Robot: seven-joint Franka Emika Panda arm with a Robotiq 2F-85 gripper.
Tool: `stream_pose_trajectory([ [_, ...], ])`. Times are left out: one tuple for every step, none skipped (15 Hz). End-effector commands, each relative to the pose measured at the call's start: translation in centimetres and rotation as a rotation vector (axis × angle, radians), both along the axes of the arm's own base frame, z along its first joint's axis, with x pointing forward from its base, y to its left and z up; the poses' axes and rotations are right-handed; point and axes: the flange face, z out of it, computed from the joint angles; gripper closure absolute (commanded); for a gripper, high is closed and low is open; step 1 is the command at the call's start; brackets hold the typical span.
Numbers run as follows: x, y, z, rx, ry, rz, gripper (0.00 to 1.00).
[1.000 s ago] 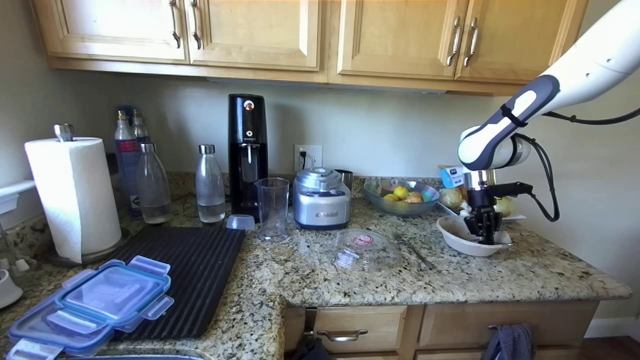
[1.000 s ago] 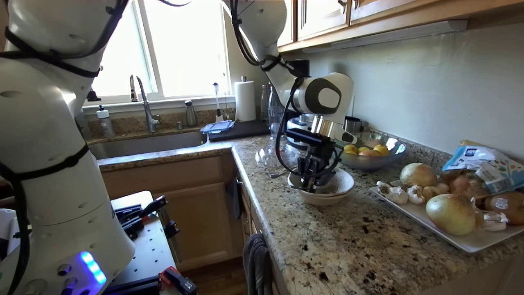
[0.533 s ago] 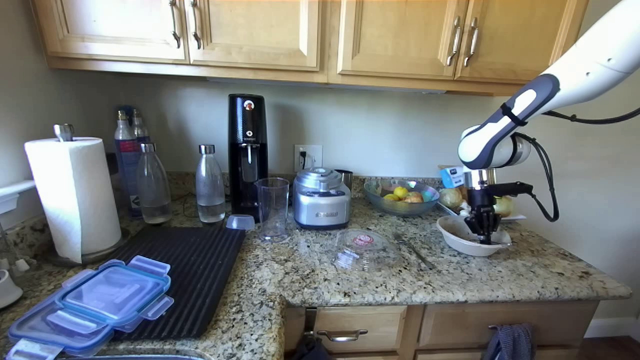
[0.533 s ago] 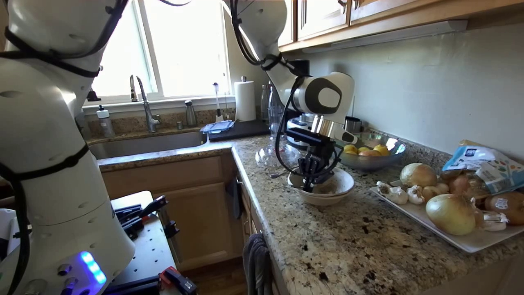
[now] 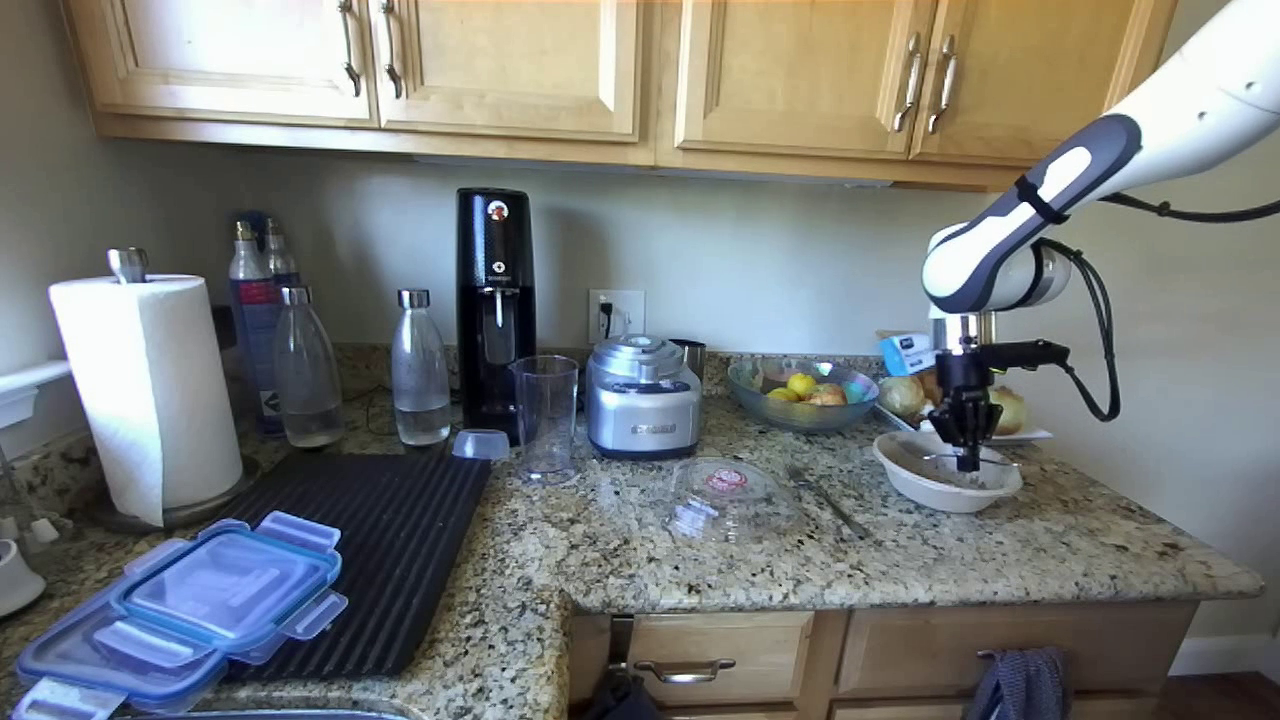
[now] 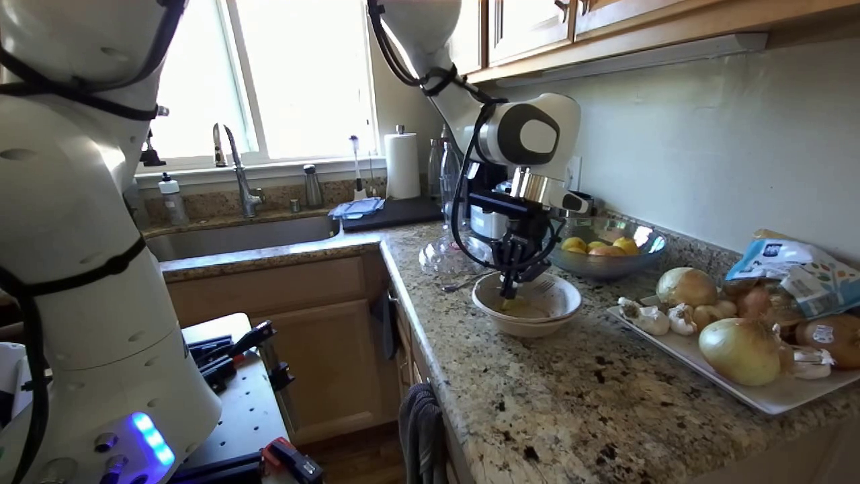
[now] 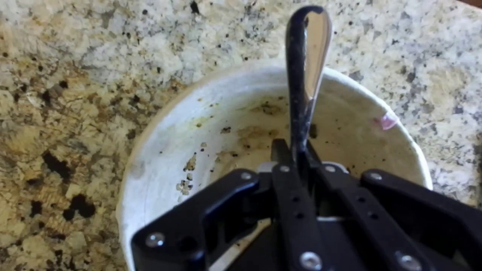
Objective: Pick the forks from the bowl and put it on the counter, then unstack the bowls
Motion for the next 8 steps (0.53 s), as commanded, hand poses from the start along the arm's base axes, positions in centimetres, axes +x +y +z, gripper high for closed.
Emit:
stream_pose_trajectory([
  [-2.1, 1.1, 3.5, 0.000, 0.012, 0.002, 0.93],
  [-2.3, 1.6, 4.3, -0.002, 0.009, 0.013, 0.93],
  [-2.4, 2.1, 5.1, -0.004, 0.002, 0.020, 0.93],
  [-2.4, 2.7, 5.7, -0.007, -0.009, 0.020, 0.93],
  [-2.3, 3.4, 6.2, -0.003, -0.013, 0.031, 0.93],
  [-2.2, 4.2, 6.7, -0.004, -0.030, 0.034, 0.93],
  [-2.1, 5.2, 7.1, -0.002, -0.045, 0.041, 0.93],
  [-2.0, 6.4, 7.4, 0.006, -0.059, 0.050, 0.93],
])
